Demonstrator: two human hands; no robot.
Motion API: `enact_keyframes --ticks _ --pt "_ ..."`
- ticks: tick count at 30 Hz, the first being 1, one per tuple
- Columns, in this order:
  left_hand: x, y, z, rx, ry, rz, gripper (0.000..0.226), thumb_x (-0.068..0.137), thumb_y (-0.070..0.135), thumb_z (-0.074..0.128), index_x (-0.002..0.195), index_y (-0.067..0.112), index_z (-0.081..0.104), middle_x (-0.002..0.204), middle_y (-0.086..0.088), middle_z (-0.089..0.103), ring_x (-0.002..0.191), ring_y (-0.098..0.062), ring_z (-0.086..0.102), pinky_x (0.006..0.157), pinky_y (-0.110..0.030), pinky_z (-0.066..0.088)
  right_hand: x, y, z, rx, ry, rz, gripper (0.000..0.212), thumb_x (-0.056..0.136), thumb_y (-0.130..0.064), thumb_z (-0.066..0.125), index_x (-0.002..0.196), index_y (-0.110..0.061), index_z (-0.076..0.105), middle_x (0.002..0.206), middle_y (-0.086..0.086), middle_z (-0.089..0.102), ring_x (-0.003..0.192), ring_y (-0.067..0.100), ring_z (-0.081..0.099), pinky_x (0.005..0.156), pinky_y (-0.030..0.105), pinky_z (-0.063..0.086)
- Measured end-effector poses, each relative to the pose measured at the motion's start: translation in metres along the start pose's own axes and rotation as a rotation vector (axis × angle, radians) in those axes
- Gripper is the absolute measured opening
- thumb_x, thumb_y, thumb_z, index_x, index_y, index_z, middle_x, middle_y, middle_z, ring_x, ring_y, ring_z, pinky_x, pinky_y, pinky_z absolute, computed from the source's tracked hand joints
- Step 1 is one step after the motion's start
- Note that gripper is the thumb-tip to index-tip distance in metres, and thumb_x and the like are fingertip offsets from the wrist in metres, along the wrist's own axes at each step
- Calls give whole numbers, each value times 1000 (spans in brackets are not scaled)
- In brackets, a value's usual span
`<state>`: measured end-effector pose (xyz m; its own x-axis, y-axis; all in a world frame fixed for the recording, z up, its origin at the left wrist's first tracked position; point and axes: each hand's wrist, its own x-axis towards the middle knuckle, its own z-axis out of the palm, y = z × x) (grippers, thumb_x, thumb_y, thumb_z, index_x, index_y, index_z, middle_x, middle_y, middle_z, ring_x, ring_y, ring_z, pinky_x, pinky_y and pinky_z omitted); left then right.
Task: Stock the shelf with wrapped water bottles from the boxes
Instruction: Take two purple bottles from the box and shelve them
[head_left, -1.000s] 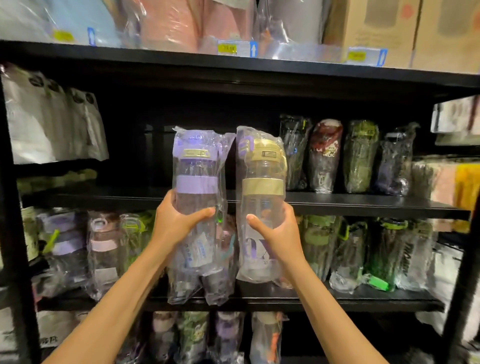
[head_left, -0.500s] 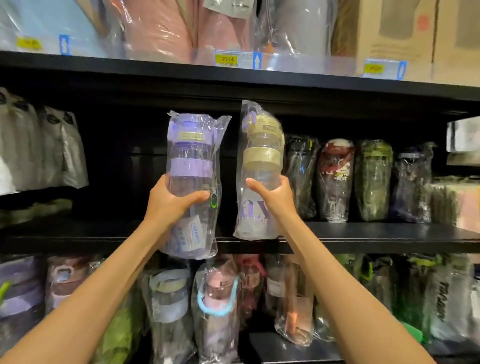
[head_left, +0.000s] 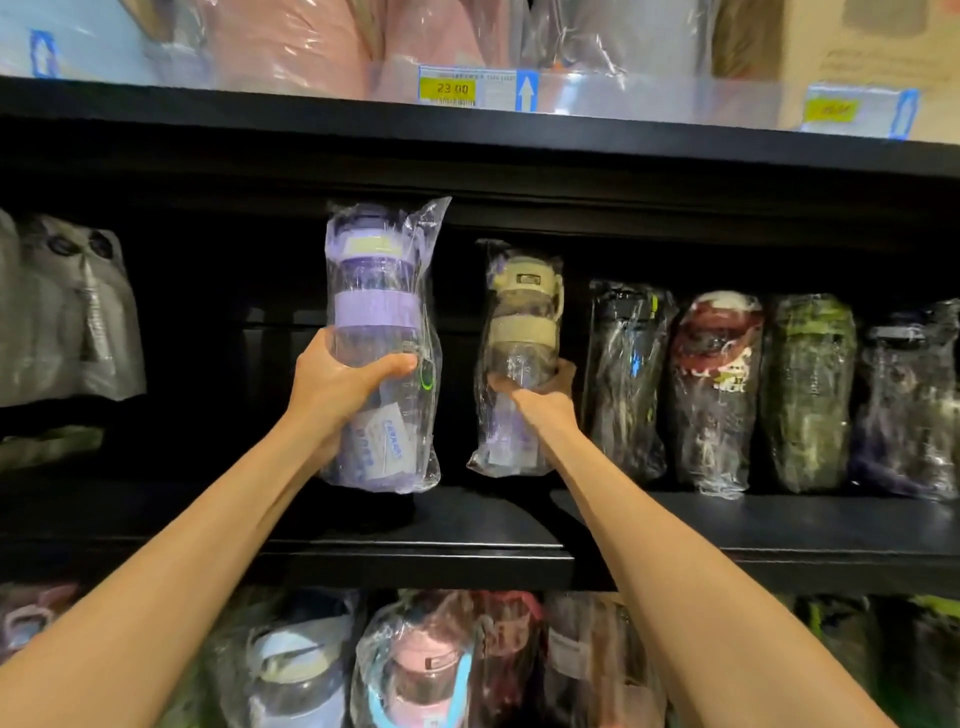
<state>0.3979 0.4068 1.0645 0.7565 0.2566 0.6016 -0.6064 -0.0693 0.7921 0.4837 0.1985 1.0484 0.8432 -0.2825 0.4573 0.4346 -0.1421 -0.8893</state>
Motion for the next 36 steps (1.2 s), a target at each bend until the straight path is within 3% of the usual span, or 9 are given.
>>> enact_keyframes --ticks 6,13,20,27,30,36 --pt "9 -8 14 -38 2 -25 65 59 20 85 115 15 53 107 -1 65 94 -17 65 79 -36 55 18 20 7 -108 26 -86 86 67 -23 84 130 -17 26 116 4 47 102 22 51 89 31 43" --pt "11 -13 19 -51 -10 -33 63 62 19 84 115 15 51 104 1 64 88 -13 65 63 -24 49 27 33 2 -16 120 -72 81 71 -18 82 130 -13 27 116 0 37 103 20 43 85 25 34" --pt "15 -23 19 -24 -7 -23 63 60 21 85 114 13 53 103 -1 65 89 -15 65 67 -26 51 32 46 1 -42 126 -108 82 71 -23 82 132 -15 28 129 5 42 102 18 43 90 27 37" --pt "13 -30 20 -25 -2 -54 66 59 23 85 116 13 52 105 -2 65 91 -16 65 70 -28 52 31 48 0 -27 105 -122 83 69 -20 83 130 -16 28 124 6 47 106 21 48 99 32 41" --pt "11 -27 22 -22 -7 -49 66 61 22 85 117 13 51 103 -1 64 89 -14 65 66 -25 50 28 46 -3 -18 92 -127 86 68 -17 83 132 -15 27 118 4 45 104 19 47 96 28 41" --pt "5 -17 22 -26 -11 -16 58 65 17 83 111 17 49 100 3 62 84 -9 62 62 -21 46 24 45 -2 -7 97 -109 97 63 -18 87 136 -12 24 132 14 48 115 25 50 100 30 39"
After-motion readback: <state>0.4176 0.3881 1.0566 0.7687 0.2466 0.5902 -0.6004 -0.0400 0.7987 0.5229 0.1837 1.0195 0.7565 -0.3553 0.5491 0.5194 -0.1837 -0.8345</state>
